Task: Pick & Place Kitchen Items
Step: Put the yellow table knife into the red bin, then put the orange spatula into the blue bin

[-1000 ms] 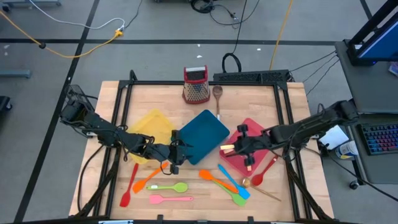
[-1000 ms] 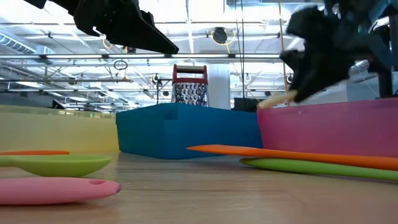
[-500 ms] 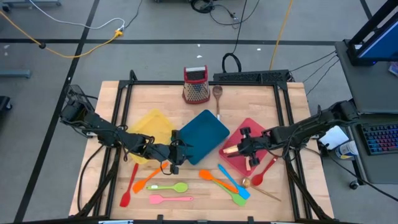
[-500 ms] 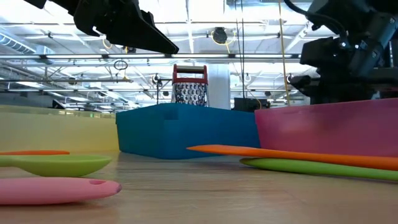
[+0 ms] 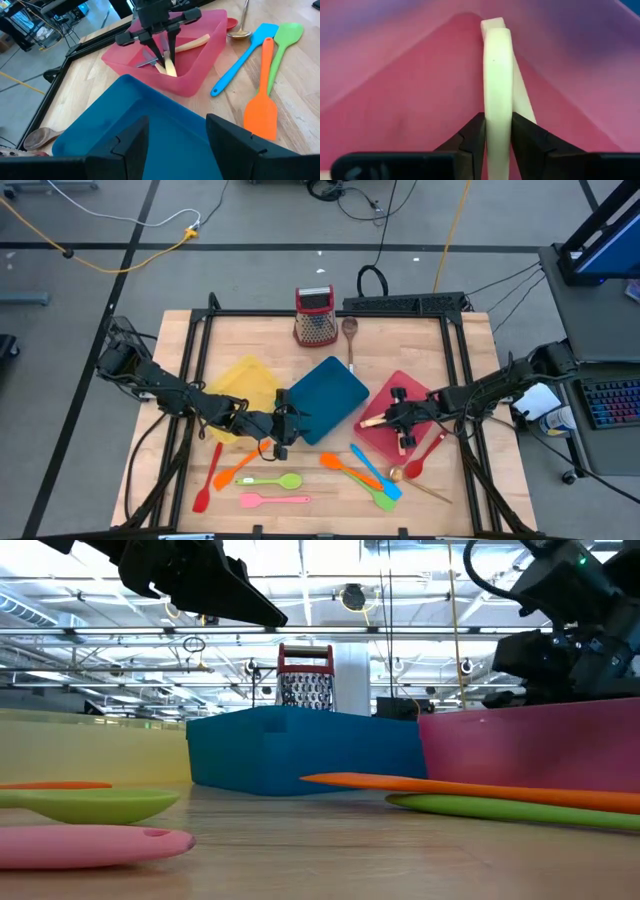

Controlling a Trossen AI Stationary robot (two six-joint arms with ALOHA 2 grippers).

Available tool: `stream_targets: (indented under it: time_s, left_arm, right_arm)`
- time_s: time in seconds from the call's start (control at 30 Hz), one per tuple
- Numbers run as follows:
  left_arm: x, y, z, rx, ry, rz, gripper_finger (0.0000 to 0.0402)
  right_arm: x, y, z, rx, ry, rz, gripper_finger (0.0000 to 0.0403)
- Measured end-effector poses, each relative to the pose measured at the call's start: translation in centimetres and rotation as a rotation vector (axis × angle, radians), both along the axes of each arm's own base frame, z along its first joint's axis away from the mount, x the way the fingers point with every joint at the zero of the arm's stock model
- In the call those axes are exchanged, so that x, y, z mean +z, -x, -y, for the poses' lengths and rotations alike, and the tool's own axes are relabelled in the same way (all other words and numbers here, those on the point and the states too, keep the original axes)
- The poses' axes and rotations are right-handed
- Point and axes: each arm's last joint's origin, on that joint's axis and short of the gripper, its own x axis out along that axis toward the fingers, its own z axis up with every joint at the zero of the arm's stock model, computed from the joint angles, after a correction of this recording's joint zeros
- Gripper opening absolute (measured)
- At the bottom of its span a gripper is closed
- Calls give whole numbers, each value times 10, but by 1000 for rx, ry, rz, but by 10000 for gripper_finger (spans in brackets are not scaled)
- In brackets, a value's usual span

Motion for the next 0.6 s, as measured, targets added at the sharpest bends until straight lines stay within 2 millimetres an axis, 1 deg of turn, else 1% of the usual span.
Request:
stream_targets:
  time_s: [0.23, 0.47, 0.6]
  left_arm:
    - [0, 0, 0, 0, 1, 0, 202]
    - [0, 0, 0, 0, 1, 0, 202]
    - [0, 0, 0, 0, 1, 0, 202]
  right_arm:
    - [1, -2, 3, -61, 77, 45, 100]
    - [4, -5, 2, -63, 67, 87, 135]
    - [10, -9, 1, -53, 67, 138, 152]
